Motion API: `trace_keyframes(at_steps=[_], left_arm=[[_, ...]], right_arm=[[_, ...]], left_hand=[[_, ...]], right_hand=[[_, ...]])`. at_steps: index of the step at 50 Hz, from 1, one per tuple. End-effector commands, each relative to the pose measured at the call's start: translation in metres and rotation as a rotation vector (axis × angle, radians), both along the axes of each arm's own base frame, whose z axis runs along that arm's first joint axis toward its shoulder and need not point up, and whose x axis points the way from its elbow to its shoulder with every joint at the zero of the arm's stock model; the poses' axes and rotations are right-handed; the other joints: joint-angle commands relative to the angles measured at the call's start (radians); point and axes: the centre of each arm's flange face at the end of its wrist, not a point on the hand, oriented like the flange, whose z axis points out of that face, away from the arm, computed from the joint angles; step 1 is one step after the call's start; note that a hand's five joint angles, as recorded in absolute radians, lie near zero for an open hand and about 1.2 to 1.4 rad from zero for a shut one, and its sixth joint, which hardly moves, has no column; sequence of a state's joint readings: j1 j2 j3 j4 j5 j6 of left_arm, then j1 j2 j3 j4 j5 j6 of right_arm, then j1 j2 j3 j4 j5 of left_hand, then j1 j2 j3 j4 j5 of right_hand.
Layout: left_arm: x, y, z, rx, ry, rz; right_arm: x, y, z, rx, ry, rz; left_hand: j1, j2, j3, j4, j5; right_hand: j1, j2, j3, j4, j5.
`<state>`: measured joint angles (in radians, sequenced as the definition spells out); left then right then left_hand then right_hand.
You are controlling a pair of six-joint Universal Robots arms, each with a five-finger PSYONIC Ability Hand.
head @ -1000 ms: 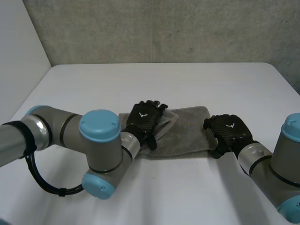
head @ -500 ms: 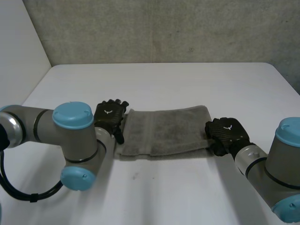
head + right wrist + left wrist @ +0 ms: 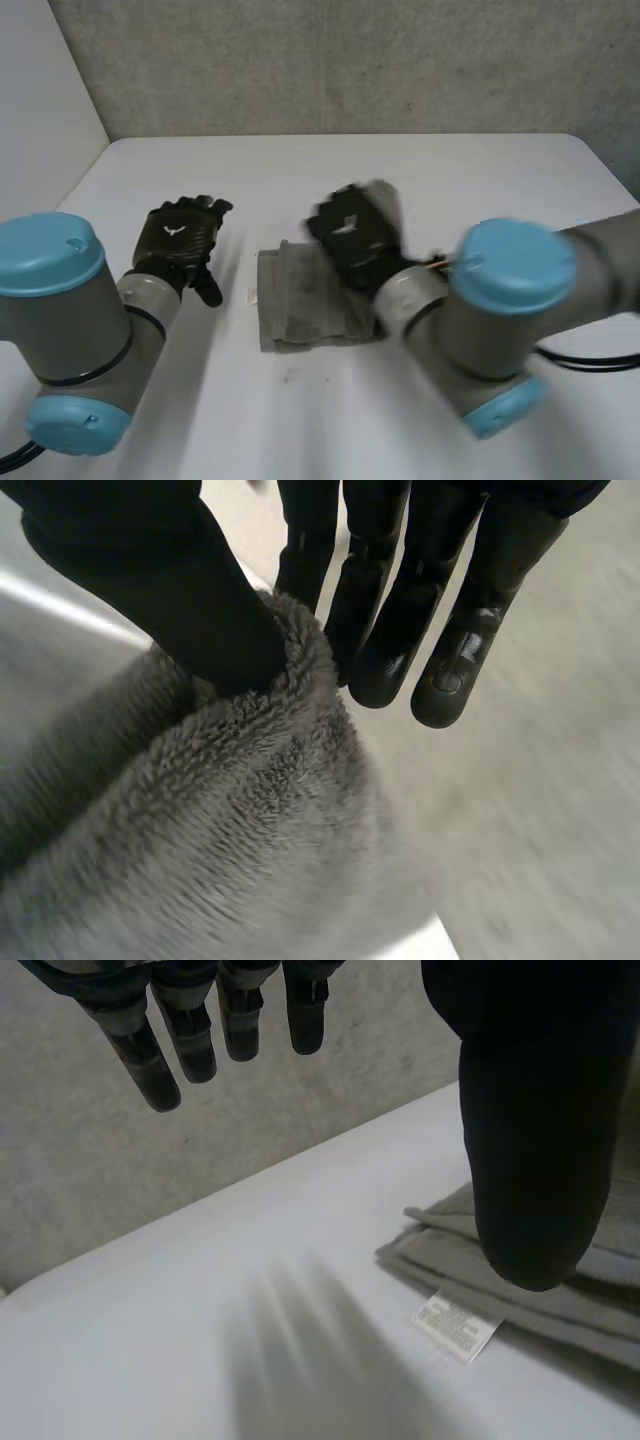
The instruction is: Fold the towel.
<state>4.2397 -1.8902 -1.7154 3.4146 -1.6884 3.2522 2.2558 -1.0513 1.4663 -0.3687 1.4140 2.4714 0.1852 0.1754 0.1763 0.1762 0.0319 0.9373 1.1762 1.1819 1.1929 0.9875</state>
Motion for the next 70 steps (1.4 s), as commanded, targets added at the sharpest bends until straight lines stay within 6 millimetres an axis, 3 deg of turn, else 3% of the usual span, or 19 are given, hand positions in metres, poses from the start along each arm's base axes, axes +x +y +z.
trace_keyframes(at_steps=[1, 5, 7, 9, 10, 11, 15, 19, 25, 29, 39, 46, 54, 56, 57, 58, 59, 63, 70], left_arm=[[0.016, -0.006, -0.006, 0.025, -0.010, 0.045], [0.017, -0.008, -0.005, 0.020, -0.006, 0.053], [0.016, -0.009, -0.003, 0.014, 0.001, 0.053], [0.016, -0.010, -0.001, 0.013, 0.011, 0.053], [0.013, -0.011, 0.002, 0.005, 0.031, 0.048], [0.013, -0.011, 0.002, 0.005, 0.031, 0.048], [0.004, -0.019, 0.019, -0.026, 0.129, 0.042], [-0.007, -0.023, 0.029, -0.041, 0.199, 0.023], [-0.043, -0.020, 0.021, 0.024, 0.276, -0.100], [-0.054, -0.022, -0.008, 0.136, 0.241, -0.119], [-0.051, -0.022, -0.053, 0.257, 0.149, -0.097], [-0.048, -0.018, -0.058, 0.265, 0.108, -0.101], [-0.045, -0.021, -0.011, 0.122, 0.058, -0.131], [-0.037, -0.023, 0.024, 0.052, 0.073, -0.118], [-0.037, -0.023, 0.024, 0.052, 0.073, -0.118], [-0.031, -0.025, 0.044, 0.017, 0.091, -0.104], [-0.025, -0.025, 0.064, -0.016, 0.109, -0.089], [-0.012, -0.022, 0.102, -0.069, 0.136, -0.065], [0.016, -0.008, 0.156, -0.100, 0.144, -0.013]], right_arm=[[0.051, 0.063, -0.057, 0.090, 0.068, 0.281], [0.054, 0.063, -0.060, 0.084, 0.067, 0.294], [0.056, 0.059, -0.052, 0.072, 0.048, 0.283], [0.055, 0.055, -0.028, 0.069, -0.015, 0.250], [0.055, 0.055, -0.027, 0.069, -0.016, 0.250], [0.051, 0.049, -0.012, 0.084, -0.068, 0.212], [0.023, 0.010, 0.022, 0.206, -0.263, 0.030], [0.007, -0.005, 0.032, 0.342, -0.361, -0.044], [-0.012, -0.025, 0.015, 0.565, -0.373, -0.138], [-0.016, -0.035, -0.002, 0.620, -0.339, -0.169], [-0.020, -0.057, -0.053, 0.712, -0.260, -0.221], [-0.021, -0.065, -0.050, 0.640, -0.176, -0.225], [-0.025, -0.064, 0.015, 0.488, -0.236, -0.214], [-0.028, -0.063, 0.033, 0.446, -0.265, -0.223], [-0.032, -0.063, 0.053, 0.402, -0.295, -0.239], [-0.040, -0.064, 0.073, 0.354, -0.330, -0.261], [-0.040, -0.064, 0.074, 0.353, -0.330, -0.261], [-0.064, -0.064, 0.123, 0.243, -0.401, -0.306], [-0.089, -0.064, 0.139, 0.174, -0.360, -0.368]], left_hand=[[-0.004, 0.006, 0.005, 0.005, -0.025], [-0.007, 0.003, 0.002, 0.002, -0.028], [-0.010, 0.000, -0.001, -0.001, -0.031], [-0.010, 0.000, -0.001, -0.001, -0.031], [-0.010, 0.000, -0.001, -0.001, -0.031], [-0.010, 0.000, -0.001, -0.001, -0.031], [-0.010, 0.000, -0.001, -0.001, -0.031], [-0.010, 0.000, -0.001, -0.001, -0.031], [0.008, 0.018, 0.017, 0.017, -0.013], [0.008, 0.018, 0.017, 0.017, -0.013], [-0.004, 0.006, 0.005, 0.005, -0.025], [-0.007, 0.003, 0.002, 0.002, -0.028], [-0.010, 0.000, -0.001, -0.001, -0.031], [-0.010, 0.000, -0.001, -0.001, -0.031], [-0.010, 0.000, -0.001, -0.001, -0.031], [-0.010, 0.000, -0.001, -0.001, -0.031], [-0.010, 0.000, -0.001, -0.001, -0.031], [-0.010, 0.000, -0.001, -0.001, -0.031], [-0.010, 0.000, -0.001, -0.001, -0.031]], right_hand=[[0.459, 0.220, 0.214, 0.203, 0.234], [0.439, 0.201, 0.195, 0.184, 0.215], [0.225, -0.014, -0.019, -0.030, 0.000], [-0.394, -0.632, -0.638, -0.649, -0.618], [-0.397, -0.636, -0.642, -0.653, -0.622], [-0.717, -0.956, -0.962, -0.973, -0.942], [-0.763, -1.002, -1.007, -1.018, -0.988], [-0.763, -1.002, -1.007, -1.018, -0.988], [-0.763, -1.002, -1.007, -1.018, -0.988], [-0.763, -1.002, -1.007, -1.018, -0.988], [-0.763, -1.002, -1.007, -1.018, -0.988], [-0.763, -1.002, -1.007, -1.018, -0.988], [-0.763, -1.002, -1.007, -1.018, -0.988], [-0.763, -1.002, -1.007, -1.018, -0.988], [-0.763, -1.002, -1.007, -1.018, -0.988], [-0.763, -1.002, -1.007, -1.018, -0.988], [-0.763, -1.002, -1.007, -1.018, -0.988], [-0.763, -1.002, -1.007, -1.018, -0.988], [-0.763, -1.002, -1.007, -1.018, -0.988]])
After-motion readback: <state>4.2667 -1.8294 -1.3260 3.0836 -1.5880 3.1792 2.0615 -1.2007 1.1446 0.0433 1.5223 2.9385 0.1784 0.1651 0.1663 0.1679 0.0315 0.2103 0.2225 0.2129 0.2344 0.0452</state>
